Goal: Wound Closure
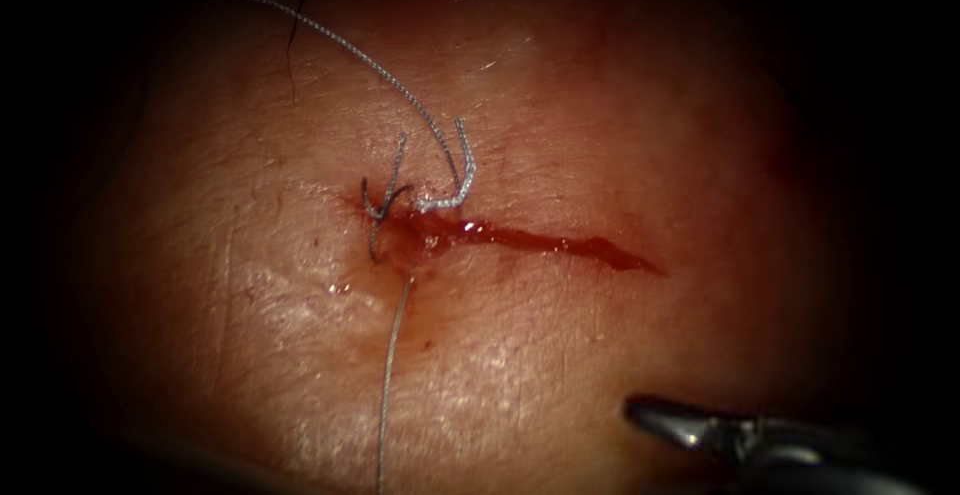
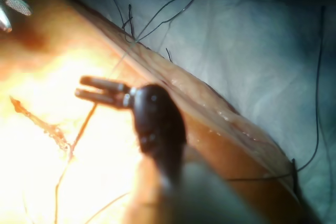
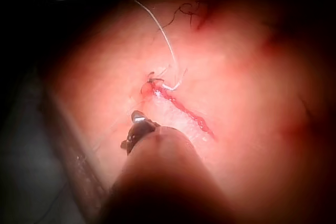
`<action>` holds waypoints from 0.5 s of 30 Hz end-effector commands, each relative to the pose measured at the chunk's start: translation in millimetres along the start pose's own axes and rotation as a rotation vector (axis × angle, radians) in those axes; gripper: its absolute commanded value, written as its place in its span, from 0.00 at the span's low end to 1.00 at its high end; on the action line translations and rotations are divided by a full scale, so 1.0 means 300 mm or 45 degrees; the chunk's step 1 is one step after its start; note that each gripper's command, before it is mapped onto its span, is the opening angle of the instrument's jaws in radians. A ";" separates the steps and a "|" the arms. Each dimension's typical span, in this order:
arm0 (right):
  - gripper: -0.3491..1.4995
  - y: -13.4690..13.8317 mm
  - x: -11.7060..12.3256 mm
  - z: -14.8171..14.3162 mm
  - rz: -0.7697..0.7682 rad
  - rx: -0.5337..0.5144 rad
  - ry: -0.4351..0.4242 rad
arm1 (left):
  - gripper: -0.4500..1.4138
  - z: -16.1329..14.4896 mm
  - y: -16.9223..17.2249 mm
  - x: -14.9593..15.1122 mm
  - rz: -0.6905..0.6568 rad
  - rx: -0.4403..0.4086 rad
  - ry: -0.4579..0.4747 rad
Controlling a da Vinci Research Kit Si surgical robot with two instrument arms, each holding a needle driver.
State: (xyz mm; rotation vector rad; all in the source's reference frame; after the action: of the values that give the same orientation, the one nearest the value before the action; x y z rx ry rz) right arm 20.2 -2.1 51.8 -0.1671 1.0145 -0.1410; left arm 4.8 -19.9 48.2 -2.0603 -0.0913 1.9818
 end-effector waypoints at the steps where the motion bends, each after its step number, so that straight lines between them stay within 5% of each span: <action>1: 0.92 0.0025 -0.0048 0.0127 -0.009 -0.006 0.001 | 0.00 -0.001 0.003 -0.002 -0.004 -0.001 -0.004; 11: 0.92 0.0078 -0.0159 0.0597 -0.233 -0.050 -0.002 | 0.00 0.000 0.003 -0.003 -0.003 -0.004 -0.010; 15: 0.93 0.0044 -0.0187 0.0686 -0.275 -0.037 -0.003 | 0.00 0.001 0.004 -0.004 -0.006 -0.004 -0.012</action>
State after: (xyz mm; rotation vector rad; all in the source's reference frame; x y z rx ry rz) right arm 34.3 2.1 66.7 -0.3060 0.9834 -0.3316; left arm 3.6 -20.6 49.2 -2.0498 -0.1028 1.9944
